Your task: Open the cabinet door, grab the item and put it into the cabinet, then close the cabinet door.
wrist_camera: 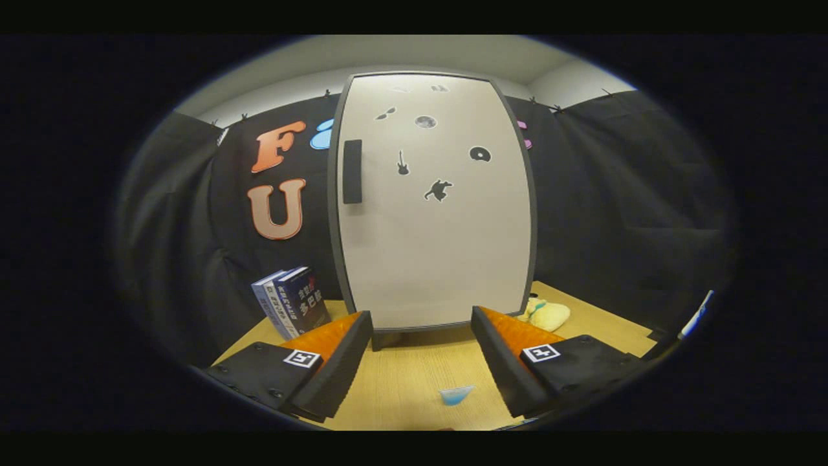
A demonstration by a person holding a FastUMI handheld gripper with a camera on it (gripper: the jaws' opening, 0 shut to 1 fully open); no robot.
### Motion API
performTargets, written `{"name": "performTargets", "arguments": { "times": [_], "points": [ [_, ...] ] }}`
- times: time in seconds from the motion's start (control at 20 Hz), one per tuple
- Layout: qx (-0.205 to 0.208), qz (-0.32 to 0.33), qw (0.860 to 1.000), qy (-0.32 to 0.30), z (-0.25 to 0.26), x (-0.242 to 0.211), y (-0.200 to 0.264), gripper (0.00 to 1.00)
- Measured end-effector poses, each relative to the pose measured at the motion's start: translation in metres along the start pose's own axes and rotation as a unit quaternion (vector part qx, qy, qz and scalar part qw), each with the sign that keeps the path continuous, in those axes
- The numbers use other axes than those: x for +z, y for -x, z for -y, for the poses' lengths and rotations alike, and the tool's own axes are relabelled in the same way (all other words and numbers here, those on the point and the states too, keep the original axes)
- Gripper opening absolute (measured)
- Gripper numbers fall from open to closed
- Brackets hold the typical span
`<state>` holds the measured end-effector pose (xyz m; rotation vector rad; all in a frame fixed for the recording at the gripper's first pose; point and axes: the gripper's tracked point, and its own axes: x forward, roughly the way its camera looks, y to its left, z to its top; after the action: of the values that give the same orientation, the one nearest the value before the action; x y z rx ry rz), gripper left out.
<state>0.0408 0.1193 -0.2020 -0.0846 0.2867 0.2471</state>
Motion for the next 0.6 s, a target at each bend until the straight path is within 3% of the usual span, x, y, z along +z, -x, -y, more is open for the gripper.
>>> {"name": "performTargets", "arguments": {
  "times": [0.3, 0.6],
  "points": [
    [0.0, 0.017, 1.0, -0.014, -0.011, 0.032, -0.01, 0.98],
    [0.019, 0.069, 0.997, -0.001, -0.054, 0.12, -0.053, 0.98]
  ]
}}
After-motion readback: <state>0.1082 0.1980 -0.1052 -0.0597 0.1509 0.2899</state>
